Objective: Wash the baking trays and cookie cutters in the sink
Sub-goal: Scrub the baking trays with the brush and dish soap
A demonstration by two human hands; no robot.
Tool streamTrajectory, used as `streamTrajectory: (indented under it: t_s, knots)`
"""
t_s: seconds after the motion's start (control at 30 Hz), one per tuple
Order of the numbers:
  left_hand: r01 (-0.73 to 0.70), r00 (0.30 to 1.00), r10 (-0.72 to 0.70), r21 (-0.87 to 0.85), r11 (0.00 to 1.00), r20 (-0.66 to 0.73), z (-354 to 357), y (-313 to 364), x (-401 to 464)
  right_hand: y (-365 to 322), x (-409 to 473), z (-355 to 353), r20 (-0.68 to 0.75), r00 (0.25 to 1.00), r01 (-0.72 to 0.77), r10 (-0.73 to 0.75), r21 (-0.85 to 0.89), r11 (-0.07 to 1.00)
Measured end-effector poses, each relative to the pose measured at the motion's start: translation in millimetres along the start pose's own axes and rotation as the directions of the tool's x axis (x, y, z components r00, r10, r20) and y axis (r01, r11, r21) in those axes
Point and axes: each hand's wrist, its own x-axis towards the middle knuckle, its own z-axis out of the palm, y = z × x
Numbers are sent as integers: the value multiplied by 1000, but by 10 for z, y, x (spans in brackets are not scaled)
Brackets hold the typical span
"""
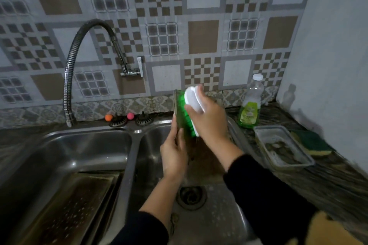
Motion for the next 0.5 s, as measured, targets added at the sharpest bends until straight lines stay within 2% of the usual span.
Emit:
streamTrajectory:
  t_s: [0.07,0.13,0.2,0.27,0.37,0.43,0.5]
  knots:
    - [12,998,-9,47,999,-60,0,-13,39,-64,72,-10,37,999,-17,16,14,1000]
    - [34,990,-26,54,998,-135,-93,-48,125,24,-334,31,93,995,-26,20,58,998]
    - [8,981,13,111,994,-193,-234,-68,180,143,-913,67,125,992,-4,-13,139,990]
    - [-23,979,50,135,991,-200,-284,-47,157,254,-1120,106,100,994,18,-36,179,984]
    - [-12,993,26,113,994,-118,-194,-2,-1,295,-563,123,7,996,-93,93,60,994]
    - [-28,994,39,118,993,-99,-128,42,-69,295,-76,32,18,985,-172,172,-5,985]
    - [-21,989,40,132,991,-145,-128,59,-65,286,69,-53,54,974,-219,220,-36,975]
